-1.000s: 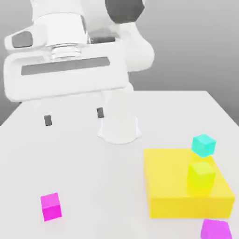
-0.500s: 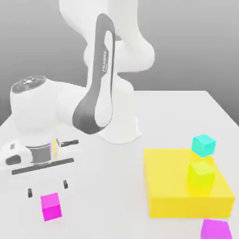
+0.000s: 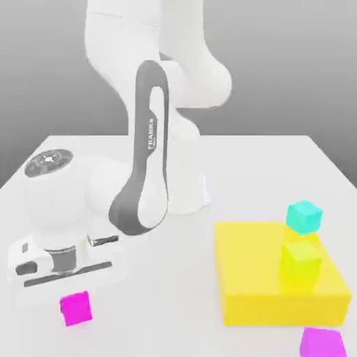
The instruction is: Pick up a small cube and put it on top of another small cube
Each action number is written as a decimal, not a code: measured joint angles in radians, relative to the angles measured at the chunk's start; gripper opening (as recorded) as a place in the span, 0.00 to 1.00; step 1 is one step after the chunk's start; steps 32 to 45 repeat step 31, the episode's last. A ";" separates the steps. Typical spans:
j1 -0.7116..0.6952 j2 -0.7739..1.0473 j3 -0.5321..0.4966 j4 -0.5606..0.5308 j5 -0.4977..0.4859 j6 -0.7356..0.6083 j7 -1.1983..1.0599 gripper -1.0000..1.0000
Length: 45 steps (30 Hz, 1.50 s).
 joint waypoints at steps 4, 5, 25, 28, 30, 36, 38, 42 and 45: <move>0.064 -0.114 -0.021 -0.035 -0.088 -0.082 0.040 0.00; 0.088 -0.141 0.007 -0.046 -0.092 -0.102 0.020 0.00; 0.728 -0.640 0.501 -0.297 -0.255 -0.312 -0.370 0.00; 0.726 -0.557 0.511 -0.320 -0.265 -0.205 -0.365 1.00; 0.726 -0.557 0.511 -0.320 -0.265 -0.205 -0.365 1.00; 0.726 -0.557 0.511 -0.320 -0.265 -0.205 -0.365 1.00; 0.726 -0.557 0.511 -0.320 -0.265 -0.205 -0.365 1.00; 0.726 -0.557 0.511 -0.320 -0.265 -0.205 -0.365 1.00; 0.726 -0.557 0.511 -0.320 -0.265 -0.205 -0.365 1.00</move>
